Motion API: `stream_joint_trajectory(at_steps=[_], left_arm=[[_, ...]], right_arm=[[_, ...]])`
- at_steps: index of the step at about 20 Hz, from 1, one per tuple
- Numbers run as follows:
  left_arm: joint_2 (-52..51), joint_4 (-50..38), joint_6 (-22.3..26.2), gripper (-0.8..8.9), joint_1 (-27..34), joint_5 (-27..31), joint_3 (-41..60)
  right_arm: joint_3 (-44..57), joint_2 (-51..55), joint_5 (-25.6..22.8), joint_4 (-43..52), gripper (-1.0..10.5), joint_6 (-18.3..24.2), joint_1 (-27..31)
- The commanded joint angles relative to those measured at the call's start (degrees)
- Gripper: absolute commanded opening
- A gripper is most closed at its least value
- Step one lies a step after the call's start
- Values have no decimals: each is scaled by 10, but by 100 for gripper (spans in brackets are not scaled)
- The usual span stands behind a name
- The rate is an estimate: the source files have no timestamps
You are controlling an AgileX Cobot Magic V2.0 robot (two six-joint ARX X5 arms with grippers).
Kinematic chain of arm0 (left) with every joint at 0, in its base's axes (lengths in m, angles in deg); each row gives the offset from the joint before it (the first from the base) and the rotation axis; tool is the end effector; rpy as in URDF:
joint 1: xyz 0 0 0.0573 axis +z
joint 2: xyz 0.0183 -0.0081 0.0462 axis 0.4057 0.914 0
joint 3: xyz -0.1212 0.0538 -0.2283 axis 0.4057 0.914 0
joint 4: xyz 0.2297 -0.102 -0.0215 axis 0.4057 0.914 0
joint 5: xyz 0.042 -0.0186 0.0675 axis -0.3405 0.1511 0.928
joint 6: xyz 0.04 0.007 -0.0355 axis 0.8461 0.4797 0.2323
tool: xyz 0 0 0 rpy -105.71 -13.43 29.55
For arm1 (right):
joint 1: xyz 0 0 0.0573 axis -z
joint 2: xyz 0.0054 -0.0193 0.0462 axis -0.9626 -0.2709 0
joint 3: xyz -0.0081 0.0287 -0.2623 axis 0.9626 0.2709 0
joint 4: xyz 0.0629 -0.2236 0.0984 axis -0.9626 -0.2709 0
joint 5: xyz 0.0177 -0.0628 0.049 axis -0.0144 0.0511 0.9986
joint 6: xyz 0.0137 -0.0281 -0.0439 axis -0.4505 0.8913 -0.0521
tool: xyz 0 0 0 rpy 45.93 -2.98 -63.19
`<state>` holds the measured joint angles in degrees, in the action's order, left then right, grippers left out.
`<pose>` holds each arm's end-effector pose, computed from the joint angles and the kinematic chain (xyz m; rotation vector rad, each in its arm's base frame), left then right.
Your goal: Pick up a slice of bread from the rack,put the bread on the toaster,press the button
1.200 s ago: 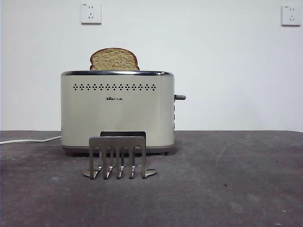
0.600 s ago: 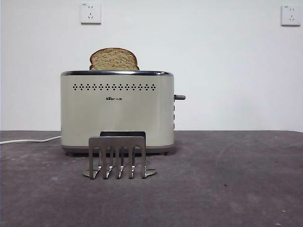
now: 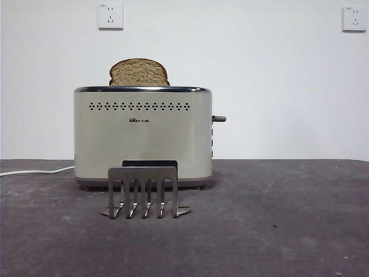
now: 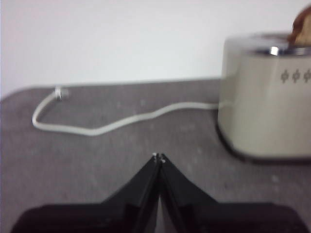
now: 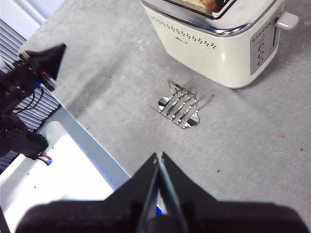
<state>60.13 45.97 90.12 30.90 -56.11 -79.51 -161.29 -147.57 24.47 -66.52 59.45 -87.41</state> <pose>0.0961 0.0094 0.1600 0.0236 0.0826 0.0384 0.1577 0.0540 0.4219 -0.0252 0.7805 0.8866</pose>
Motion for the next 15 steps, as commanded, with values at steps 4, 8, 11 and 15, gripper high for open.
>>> stream_joint_trajectory(at_steps=[4,8,11,15], left_arm=[[-2,47,-42,-4,2,-3,8],[-2,48,-42,-4,2,1,8],[-2,48,-42,-4,2,1,8],[-2,48,-42,-4,2,1,8]], right_arm=[[3,0,0,2,1,5,0],[3,0,1,2,1,5,0],[3,0,1,2,1,5,0],[3,0,1,2,1,5,0]])
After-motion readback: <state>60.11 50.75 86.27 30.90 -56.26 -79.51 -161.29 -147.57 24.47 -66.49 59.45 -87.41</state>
